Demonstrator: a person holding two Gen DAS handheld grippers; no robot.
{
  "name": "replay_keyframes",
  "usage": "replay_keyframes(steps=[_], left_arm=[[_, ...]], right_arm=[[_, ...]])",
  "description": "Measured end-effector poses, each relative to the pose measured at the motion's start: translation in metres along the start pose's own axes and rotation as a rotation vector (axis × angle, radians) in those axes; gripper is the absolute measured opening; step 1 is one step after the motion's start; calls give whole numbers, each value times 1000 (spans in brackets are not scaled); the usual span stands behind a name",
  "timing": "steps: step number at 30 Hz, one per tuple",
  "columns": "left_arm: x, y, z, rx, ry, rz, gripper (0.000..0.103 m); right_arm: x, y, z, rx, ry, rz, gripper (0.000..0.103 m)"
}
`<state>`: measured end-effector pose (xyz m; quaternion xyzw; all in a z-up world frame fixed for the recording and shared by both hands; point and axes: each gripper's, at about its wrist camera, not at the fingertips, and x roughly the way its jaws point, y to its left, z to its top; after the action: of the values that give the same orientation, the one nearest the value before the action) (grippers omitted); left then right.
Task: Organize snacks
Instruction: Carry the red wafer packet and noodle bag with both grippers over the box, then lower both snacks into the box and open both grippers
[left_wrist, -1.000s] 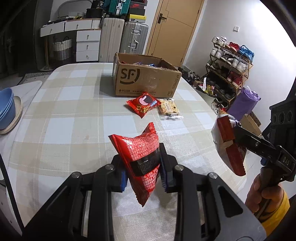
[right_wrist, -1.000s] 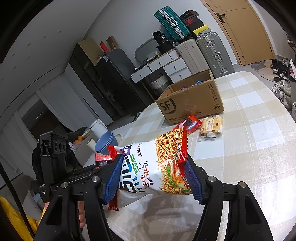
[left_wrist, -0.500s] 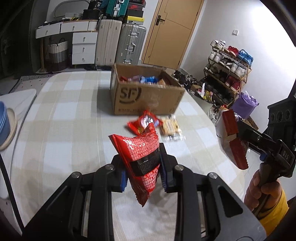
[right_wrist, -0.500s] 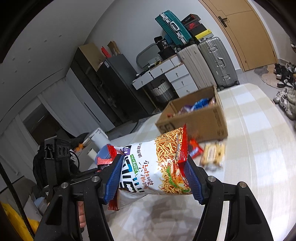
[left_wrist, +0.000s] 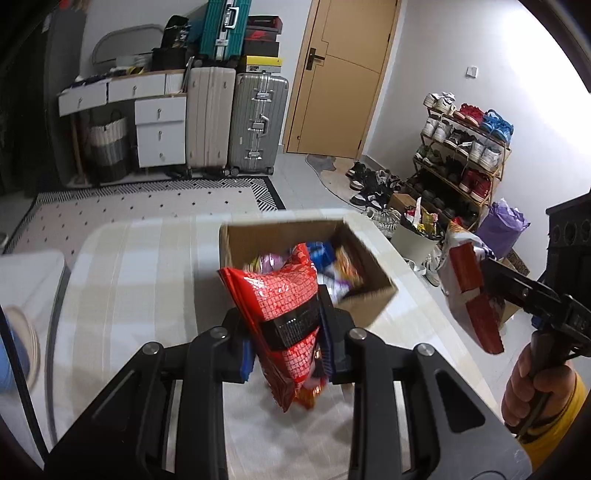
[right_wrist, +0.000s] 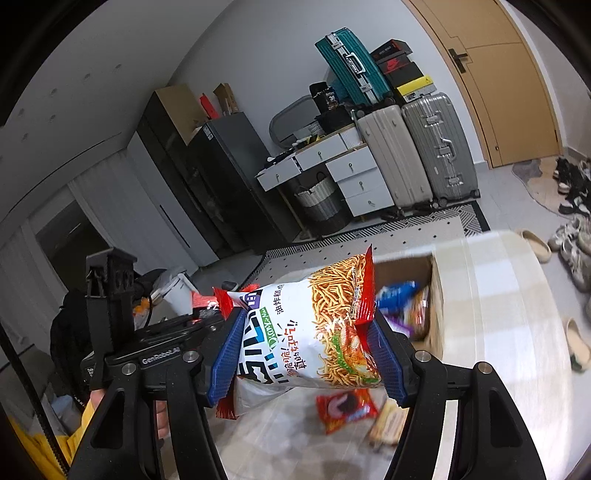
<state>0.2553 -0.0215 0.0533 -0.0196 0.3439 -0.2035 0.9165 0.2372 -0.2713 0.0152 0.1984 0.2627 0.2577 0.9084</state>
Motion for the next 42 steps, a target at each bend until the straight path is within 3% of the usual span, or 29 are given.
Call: replay_keyframes(steps=[5,9,21,31,42], left_arm=[[41,-6,46,28,43,-43,24],[82,-6,73,21,82,-46,24],[188,-5,95,56,180,-4,24],[210,-6,88,74,187,5,24],[168,-2,79,77,131,7,25]], right_arm=[[25,-8,38,-9,-1,-5,66],[53,-16,60,-28,18,-59,66],[118,-54,69,-10,112,-127,66],[130,-65,62,3,129,-136,66],[133,-66,57,7,144,-153,66]])
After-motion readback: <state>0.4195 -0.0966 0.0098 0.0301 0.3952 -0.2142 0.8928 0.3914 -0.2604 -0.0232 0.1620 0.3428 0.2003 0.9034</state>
